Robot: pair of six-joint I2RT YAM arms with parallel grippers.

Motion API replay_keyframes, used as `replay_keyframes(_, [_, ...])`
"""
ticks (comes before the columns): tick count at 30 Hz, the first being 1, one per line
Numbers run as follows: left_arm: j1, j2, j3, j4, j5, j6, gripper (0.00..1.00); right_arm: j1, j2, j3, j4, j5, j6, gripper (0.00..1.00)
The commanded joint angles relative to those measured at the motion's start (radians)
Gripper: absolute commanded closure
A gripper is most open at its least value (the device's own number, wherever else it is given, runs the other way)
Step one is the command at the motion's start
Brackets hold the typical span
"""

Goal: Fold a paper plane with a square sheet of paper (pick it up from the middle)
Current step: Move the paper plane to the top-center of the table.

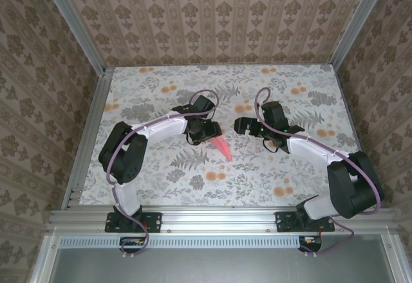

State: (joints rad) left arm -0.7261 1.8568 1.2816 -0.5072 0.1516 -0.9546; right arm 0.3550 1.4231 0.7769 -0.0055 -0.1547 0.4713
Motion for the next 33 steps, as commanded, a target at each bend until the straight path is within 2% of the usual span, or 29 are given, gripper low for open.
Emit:
replay_keyframes(1, [-0.001, 0.001, 0.007, -0.041, -0.033, -0.048, 0.44, 0.0, 0.022, -0.002, 0.008, -0.026, 0.012, 0.0])
replay_keyframes(10, [0.007, -0.025, -0.045, 0.025, -0.018, -0.079, 0.85, 0.0, 0.041, 0.007, 0.004, -0.037, 0.019, 0.0])
replay_keyframes(16, [0.013, -0.057, -0.048, 0.052, -0.012, -0.043, 0.98, -0.001, 0.036, 0.006, 0.002, -0.037, 0.02, 0.0])
replay_keyframes(23, [0.027, -0.139, -0.057, 0.173, 0.076, 0.153, 1.0, -0.013, -0.024, -0.024, 0.031, -0.031, 0.026, 0.0])
replay_keyframes(28, [0.054, -0.15, -0.074, 0.293, 0.228, 0.284, 1.0, -0.036, -0.134, -0.062, 0.065, -0.061, 0.031, 0.0])
replay_keyframes(33, [0.104, -0.095, -0.092, 0.444, 0.408, 0.288, 1.0, -0.047, -0.173, -0.057, 0.048, -0.099, 0.037, 0.0])
